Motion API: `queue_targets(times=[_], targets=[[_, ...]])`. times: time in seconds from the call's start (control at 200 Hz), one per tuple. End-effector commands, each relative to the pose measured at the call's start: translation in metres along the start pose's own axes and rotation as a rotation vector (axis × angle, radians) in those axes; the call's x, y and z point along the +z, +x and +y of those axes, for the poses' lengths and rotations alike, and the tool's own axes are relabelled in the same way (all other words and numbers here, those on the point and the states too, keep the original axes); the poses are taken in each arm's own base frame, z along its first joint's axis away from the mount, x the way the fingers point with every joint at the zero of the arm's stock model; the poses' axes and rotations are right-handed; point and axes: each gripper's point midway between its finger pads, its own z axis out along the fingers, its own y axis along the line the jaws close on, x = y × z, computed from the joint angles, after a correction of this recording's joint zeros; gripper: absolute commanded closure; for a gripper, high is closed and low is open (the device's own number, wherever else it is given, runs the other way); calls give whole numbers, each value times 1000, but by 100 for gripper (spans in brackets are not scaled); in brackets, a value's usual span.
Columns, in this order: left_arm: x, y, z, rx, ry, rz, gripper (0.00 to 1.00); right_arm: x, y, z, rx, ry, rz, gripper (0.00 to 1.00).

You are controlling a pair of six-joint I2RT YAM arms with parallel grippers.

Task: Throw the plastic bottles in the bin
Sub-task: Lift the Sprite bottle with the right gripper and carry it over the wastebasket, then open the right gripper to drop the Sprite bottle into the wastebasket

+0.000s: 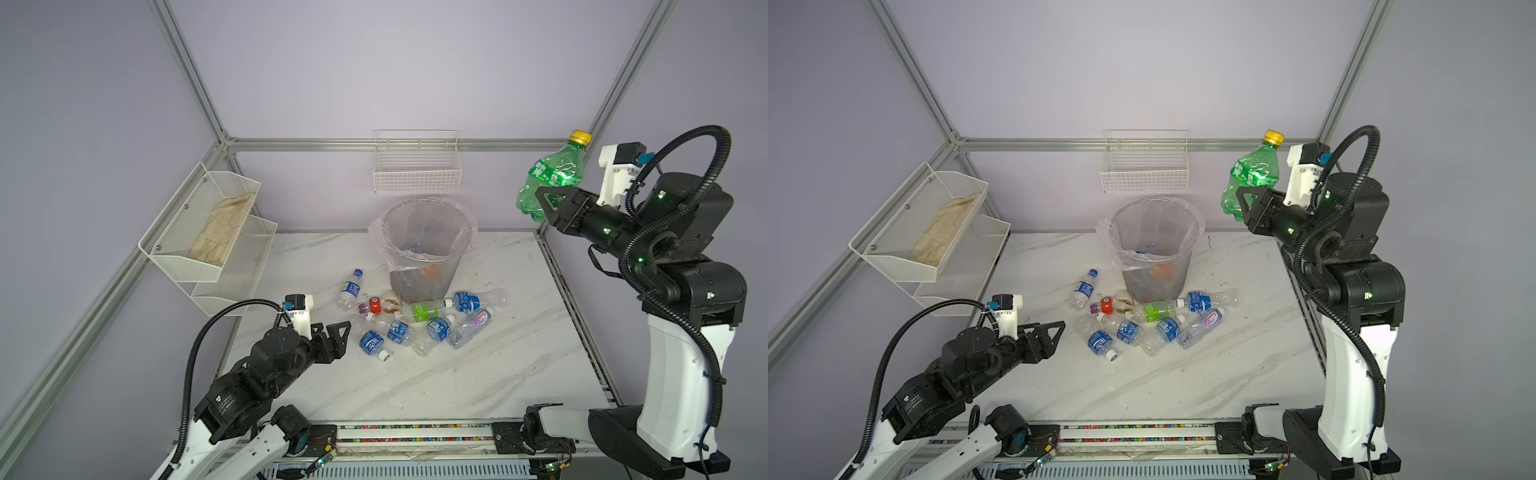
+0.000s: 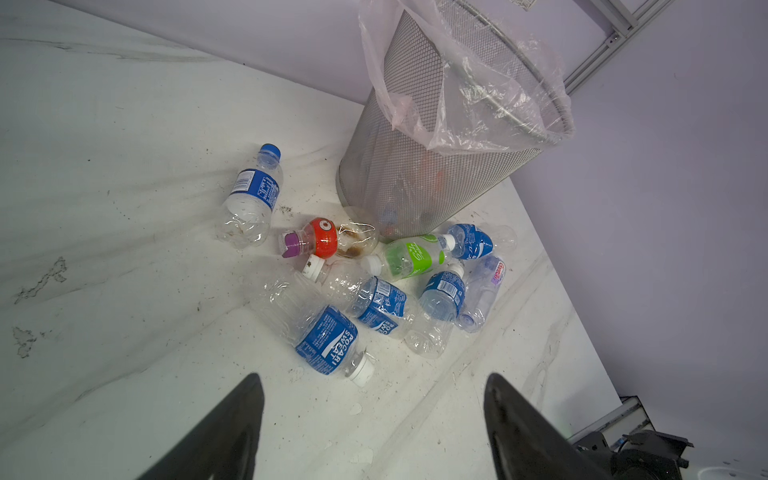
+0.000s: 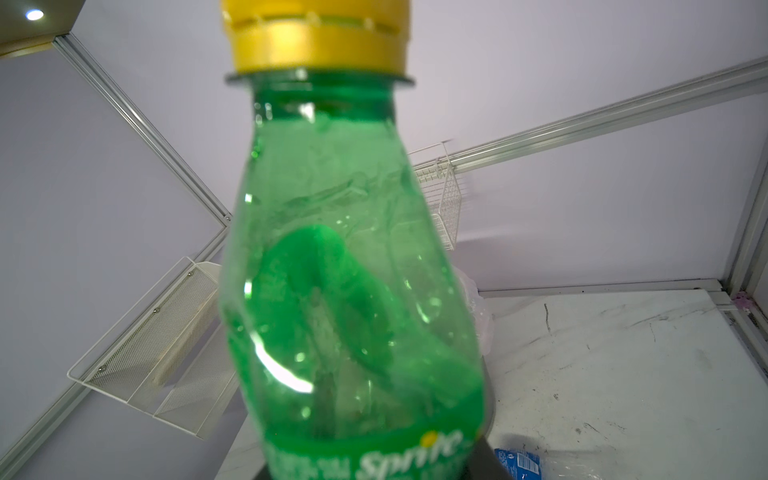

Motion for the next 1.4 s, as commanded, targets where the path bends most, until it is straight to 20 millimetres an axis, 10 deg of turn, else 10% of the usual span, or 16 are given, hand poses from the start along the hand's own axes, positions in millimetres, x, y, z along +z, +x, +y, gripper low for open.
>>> queue_targets(times=[0.0, 0.305, 0.96, 1.13, 1.265, 1.35, 1.395], targets=[[7, 8, 2, -5, 1, 15, 19, 17, 9, 2, -23, -28, 54, 100], [6, 13, 5, -17, 2, 17, 19, 73, 51, 42, -65, 1, 121, 100], [3, 14, 9, 0, -9, 12, 19, 52, 27, 56, -70, 33, 4, 100], [2, 12, 9, 3, -6, 6, 19, 83, 45, 57, -74, 40, 53, 100], [1, 12, 8, 1, -2, 5, 19, 142, 97, 39, -107, 125, 208, 100], [-1, 12, 8, -3, 2, 4, 19, 171, 134, 24, -136, 199, 316, 68], [-3, 11, 8, -4, 1, 2, 19, 178, 148, 18, -149, 237, 356, 26]])
